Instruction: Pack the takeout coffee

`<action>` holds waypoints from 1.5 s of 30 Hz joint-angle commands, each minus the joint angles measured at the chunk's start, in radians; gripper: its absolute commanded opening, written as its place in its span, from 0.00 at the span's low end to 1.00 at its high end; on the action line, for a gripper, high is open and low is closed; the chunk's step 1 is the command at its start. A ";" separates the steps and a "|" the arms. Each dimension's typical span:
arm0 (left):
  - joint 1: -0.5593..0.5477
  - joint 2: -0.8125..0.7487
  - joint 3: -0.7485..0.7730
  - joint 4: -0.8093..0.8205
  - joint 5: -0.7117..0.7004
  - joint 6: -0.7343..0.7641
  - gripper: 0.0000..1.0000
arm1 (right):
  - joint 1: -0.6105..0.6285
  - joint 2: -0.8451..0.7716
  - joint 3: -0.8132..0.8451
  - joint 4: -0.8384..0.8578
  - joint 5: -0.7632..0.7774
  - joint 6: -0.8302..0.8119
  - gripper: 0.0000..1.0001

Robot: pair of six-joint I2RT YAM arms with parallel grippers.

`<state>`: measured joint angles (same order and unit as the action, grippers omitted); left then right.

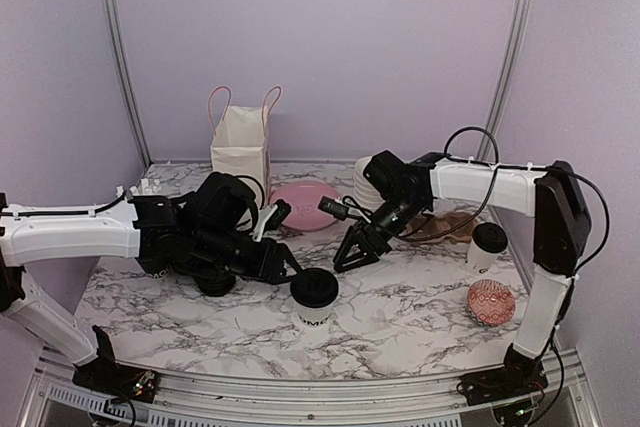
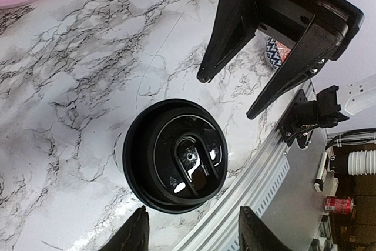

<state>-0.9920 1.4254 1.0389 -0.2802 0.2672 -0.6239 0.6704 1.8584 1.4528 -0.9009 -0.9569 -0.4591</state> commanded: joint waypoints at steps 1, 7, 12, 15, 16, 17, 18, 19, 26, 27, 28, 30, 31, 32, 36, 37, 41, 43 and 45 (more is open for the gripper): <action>-0.001 -0.001 -0.007 -0.059 -0.042 0.001 0.53 | 0.010 -0.015 -0.003 -0.005 0.032 -0.044 0.45; -0.016 0.007 -0.046 -0.012 -0.072 -0.015 0.53 | 0.034 0.008 0.007 0.014 0.077 -0.062 0.48; -0.014 0.035 -0.048 0.006 -0.101 -0.002 0.50 | 0.058 0.033 0.014 -0.015 0.068 -0.088 0.48; -0.003 0.053 -0.044 0.005 -0.118 0.007 0.44 | 0.061 0.025 0.005 -0.020 0.069 -0.087 0.48; 0.004 0.056 -0.043 0.006 -0.121 0.009 0.43 | 0.063 0.020 -0.001 -0.020 0.073 -0.086 0.48; 0.009 0.059 -0.042 0.007 -0.125 0.012 0.42 | 0.065 0.015 -0.008 -0.021 0.076 -0.086 0.47; 0.015 0.061 -0.041 0.007 -0.129 0.017 0.41 | 0.067 0.008 -0.016 -0.021 0.080 -0.089 0.47; 0.020 0.064 -0.040 0.009 -0.130 0.021 0.40 | 0.070 0.000 -0.025 -0.021 0.081 -0.091 0.47; 0.047 0.020 -0.062 0.014 -0.135 -0.033 0.41 | 0.067 -0.051 -0.083 0.010 0.154 -0.030 0.47; 0.048 0.005 -0.076 0.020 -0.131 -0.059 0.41 | 0.064 -0.059 -0.098 0.027 0.153 -0.010 0.47; 0.051 -0.008 -0.100 0.032 -0.117 -0.088 0.41 | 0.059 -0.065 -0.115 0.039 0.144 0.009 0.46; 0.055 -0.029 -0.141 0.082 -0.078 -0.147 0.39 | 0.050 -0.063 -0.127 0.051 0.111 0.031 0.45; 0.056 -0.034 -0.161 0.113 -0.055 -0.173 0.38 | 0.049 -0.057 -0.130 0.051 0.092 0.036 0.44; 0.058 -0.037 -0.180 0.148 -0.035 -0.200 0.36 | 0.048 -0.047 -0.128 0.051 0.076 0.039 0.43; 0.063 -0.033 -0.230 0.283 0.016 -0.282 0.32 | 0.046 -0.010 -0.104 0.043 0.016 0.048 0.42; 0.064 -0.027 -0.237 0.309 0.024 -0.291 0.32 | 0.046 -0.002 -0.096 0.041 0.005 0.049 0.42; 0.064 -0.012 -0.258 0.368 0.056 -0.317 0.31 | 0.043 0.007 -0.083 0.035 -0.009 0.051 0.41; 0.064 -0.011 -0.261 0.378 0.060 -0.319 0.31 | 0.039 0.005 -0.083 0.036 -0.004 0.051 0.41; 0.064 -0.006 -0.261 0.380 0.061 -0.317 0.31 | 0.034 0.004 -0.082 0.037 -0.005 0.053 0.41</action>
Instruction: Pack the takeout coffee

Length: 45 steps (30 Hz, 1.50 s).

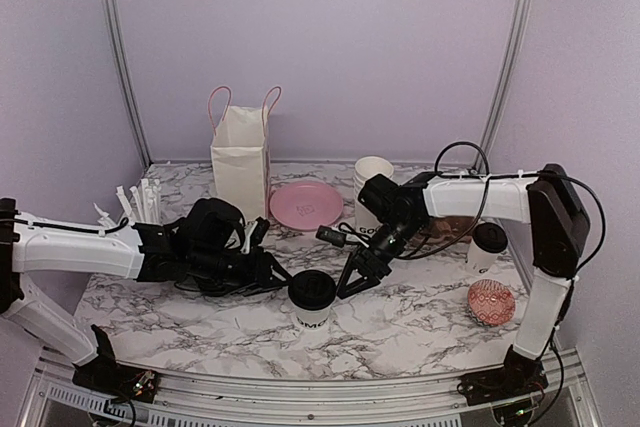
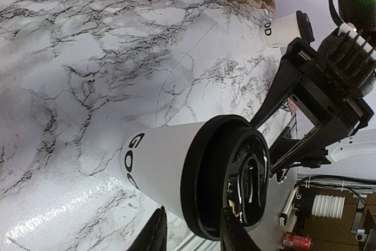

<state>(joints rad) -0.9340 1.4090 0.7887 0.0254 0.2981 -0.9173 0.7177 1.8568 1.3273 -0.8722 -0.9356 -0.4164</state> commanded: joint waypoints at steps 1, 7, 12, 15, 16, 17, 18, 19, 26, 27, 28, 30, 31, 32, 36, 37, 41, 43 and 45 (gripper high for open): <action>0.006 0.014 -0.010 0.074 0.033 -0.022 0.31 | -0.015 0.005 0.044 0.009 -0.026 0.010 0.41; 0.007 0.030 -0.011 0.061 0.036 -0.014 0.29 | -0.017 0.016 0.060 0.015 -0.030 0.020 0.41; 0.006 -0.032 -0.007 0.026 0.003 0.002 0.37 | -0.017 0.038 0.074 0.014 -0.038 0.024 0.40; 0.006 -0.074 -0.018 0.001 -0.032 0.005 0.40 | -0.018 0.051 0.081 0.013 -0.039 0.025 0.41; 0.007 -0.082 -0.025 0.001 -0.035 0.002 0.40 | -0.018 0.053 0.082 0.013 -0.040 0.025 0.40; 0.007 -0.085 -0.032 0.000 -0.036 0.000 0.40 | -0.018 0.056 0.083 0.014 -0.039 0.025 0.40; 0.006 -0.084 -0.038 0.001 -0.033 -0.001 0.39 | -0.017 0.057 0.084 0.015 -0.039 0.027 0.40; 0.007 -0.078 -0.042 0.001 -0.029 -0.003 0.37 | -0.017 0.059 0.085 0.015 -0.040 0.027 0.40; 0.006 -0.036 -0.051 0.041 0.008 -0.009 0.26 | -0.017 0.065 0.090 0.014 -0.039 0.033 0.40; 0.007 -0.031 -0.050 0.047 0.013 -0.008 0.26 | -0.017 0.065 0.090 0.015 -0.039 0.032 0.40; 0.007 -0.025 -0.048 0.050 0.017 -0.006 0.26 | -0.017 0.066 0.090 0.015 -0.035 0.030 0.40; 0.006 -0.012 -0.043 0.058 0.030 -0.005 0.26 | -0.017 0.065 0.090 0.015 -0.029 0.028 0.40; 0.006 -0.005 -0.042 0.064 0.036 -0.005 0.26 | -0.018 0.067 0.090 0.015 -0.029 0.027 0.40; 0.006 0.000 -0.042 0.068 0.045 -0.005 0.26 | -0.017 0.069 0.090 0.015 -0.031 0.027 0.40; 0.006 0.017 -0.042 0.072 0.054 0.000 0.26 | -0.017 0.075 0.092 0.015 -0.034 0.025 0.40; 0.006 0.022 -0.042 0.073 0.055 0.002 0.26 | -0.018 0.077 0.093 0.015 -0.035 0.027 0.40; 0.006 0.054 -0.047 0.052 0.049 0.014 0.25 | -0.018 0.090 0.097 0.019 -0.036 0.034 0.40; 0.006 0.069 -0.052 0.033 0.043 0.021 0.25 | -0.018 0.101 0.096 0.024 -0.029 0.046 0.40; 0.006 0.081 -0.056 0.010 0.030 0.034 0.24 | -0.017 0.115 0.090 0.034 -0.009 0.065 0.39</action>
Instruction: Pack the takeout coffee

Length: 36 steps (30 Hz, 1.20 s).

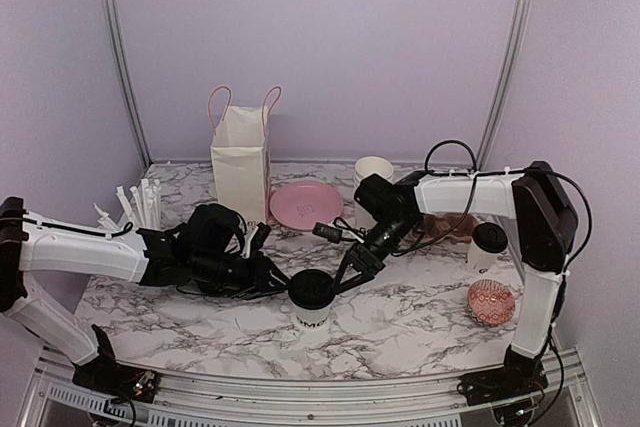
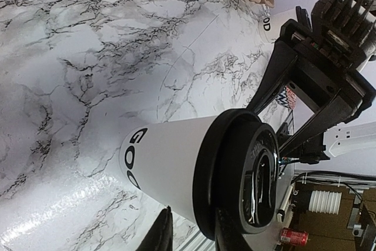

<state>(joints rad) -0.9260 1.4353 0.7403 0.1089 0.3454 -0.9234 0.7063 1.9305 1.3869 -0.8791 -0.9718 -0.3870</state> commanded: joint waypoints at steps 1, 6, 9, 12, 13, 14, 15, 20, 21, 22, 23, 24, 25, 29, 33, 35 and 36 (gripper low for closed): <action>-0.002 0.059 -0.013 -0.084 -0.023 0.047 0.23 | -0.005 0.047 0.025 0.052 0.043 0.047 0.39; -0.003 0.129 -0.075 -0.103 -0.047 0.063 0.19 | -0.007 0.083 0.000 0.084 0.144 0.093 0.38; -0.006 0.146 -0.102 -0.102 -0.056 0.066 0.18 | -0.007 0.090 -0.005 0.085 0.166 0.089 0.37; -0.008 0.107 -0.065 -0.121 -0.081 0.087 0.19 | -0.007 0.072 0.021 0.045 0.144 0.035 0.37; -0.008 0.092 -0.040 -0.144 -0.090 0.099 0.19 | -0.009 0.062 0.036 0.025 0.135 0.016 0.38; -0.008 0.077 -0.012 -0.158 -0.097 0.118 0.20 | -0.011 0.048 0.054 0.006 0.131 -0.003 0.39; -0.008 0.063 0.015 -0.171 -0.102 0.146 0.22 | -0.012 0.027 0.061 -0.006 0.129 -0.018 0.41; -0.008 0.015 0.183 -0.246 -0.132 0.281 0.32 | -0.019 -0.086 0.070 -0.029 0.171 -0.072 0.52; -0.007 0.016 0.223 -0.271 -0.143 0.307 0.34 | -0.018 -0.103 0.070 -0.033 0.181 -0.083 0.54; -0.007 0.016 0.258 -0.293 -0.149 0.341 0.37 | -0.018 -0.119 0.072 -0.034 0.191 -0.092 0.55; -0.006 0.016 0.291 -0.310 -0.154 0.371 0.39 | -0.018 -0.134 0.073 -0.038 0.200 -0.107 0.57; 0.000 0.018 0.321 -0.328 -0.160 0.399 0.42 | -0.018 -0.141 0.075 -0.044 0.202 -0.121 0.58; 0.009 0.021 0.354 -0.350 -0.171 0.428 0.43 | -0.013 -0.148 0.079 -0.053 0.201 -0.142 0.59; 0.060 0.047 0.530 -0.448 -0.237 0.543 0.49 | 0.021 -0.168 0.093 -0.066 0.231 -0.243 0.72; 0.093 0.047 0.674 -0.474 -0.423 0.662 0.55 | 0.059 -0.199 0.092 0.011 0.299 -0.311 0.98; 0.125 0.040 0.703 -0.456 -0.473 0.702 0.60 | 0.081 -0.210 0.086 0.051 0.315 -0.334 0.99; 0.162 0.030 0.689 -0.437 -0.469 0.691 0.60 | 0.093 -0.210 0.084 0.063 0.324 -0.343 0.99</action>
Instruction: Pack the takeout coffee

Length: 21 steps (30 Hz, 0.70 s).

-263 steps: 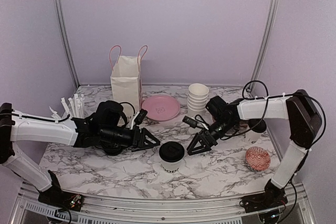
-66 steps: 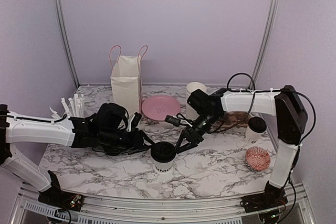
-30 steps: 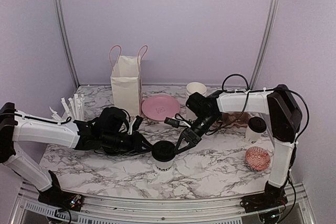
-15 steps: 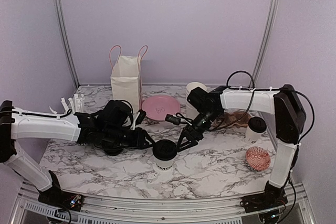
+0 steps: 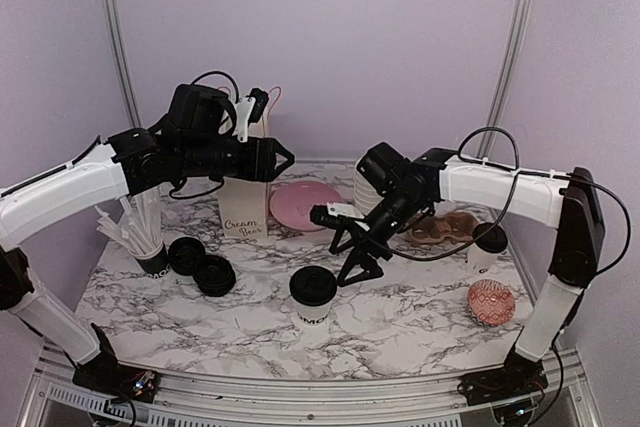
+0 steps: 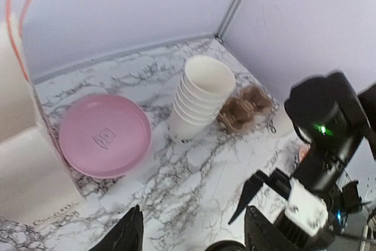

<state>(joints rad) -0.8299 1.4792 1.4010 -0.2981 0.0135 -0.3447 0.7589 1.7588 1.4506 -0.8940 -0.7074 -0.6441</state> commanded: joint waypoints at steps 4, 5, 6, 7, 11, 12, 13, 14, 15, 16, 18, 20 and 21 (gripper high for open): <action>0.189 -0.117 -0.165 0.157 -0.041 0.026 0.61 | 0.109 -0.006 0.042 0.080 0.129 -0.118 0.99; 0.203 -0.153 -0.216 0.204 -0.025 0.016 0.62 | 0.120 0.006 0.048 0.078 0.137 -0.118 0.99; 0.212 -0.172 -0.253 0.242 -0.019 0.012 0.62 | 0.130 0.016 0.053 0.077 0.140 -0.118 0.99; 0.218 -0.184 -0.276 0.263 0.013 0.009 0.62 | 0.137 0.024 0.059 0.076 0.143 -0.118 0.99; 0.229 -0.194 -0.301 0.267 0.048 0.007 0.62 | 0.156 0.055 0.081 0.070 0.169 -0.108 0.99; 0.230 -0.194 -0.304 0.267 0.051 0.008 0.62 | 0.157 0.062 0.087 0.070 0.174 -0.102 0.99; 0.230 -0.192 -0.305 0.269 0.056 0.009 0.62 | 0.158 0.067 0.092 0.071 0.178 -0.095 0.99; 0.231 -0.190 -0.306 0.268 0.064 0.009 0.61 | 0.158 0.070 0.096 0.074 0.180 -0.088 0.99; 0.232 -0.188 -0.305 0.267 0.072 0.010 0.61 | 0.159 0.074 0.098 0.079 0.182 -0.083 0.99; 0.233 -0.188 -0.304 0.267 0.081 0.009 0.61 | 0.159 0.077 0.100 0.081 0.182 -0.077 0.98; 0.236 -0.186 -0.303 0.267 0.093 0.006 0.61 | 0.161 0.084 0.104 0.085 0.179 -0.068 0.97; 0.238 -0.187 -0.303 0.267 0.101 0.007 0.60 | 0.162 0.090 0.107 0.088 0.178 -0.058 0.96; 0.241 -0.187 -0.303 0.267 0.103 0.006 0.60 | 0.162 0.093 0.111 0.086 0.176 -0.056 0.95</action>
<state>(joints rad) -0.5980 1.3132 1.0946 -0.0696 0.0788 -0.3332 0.9146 1.8339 1.5146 -0.8215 -0.5396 -0.7258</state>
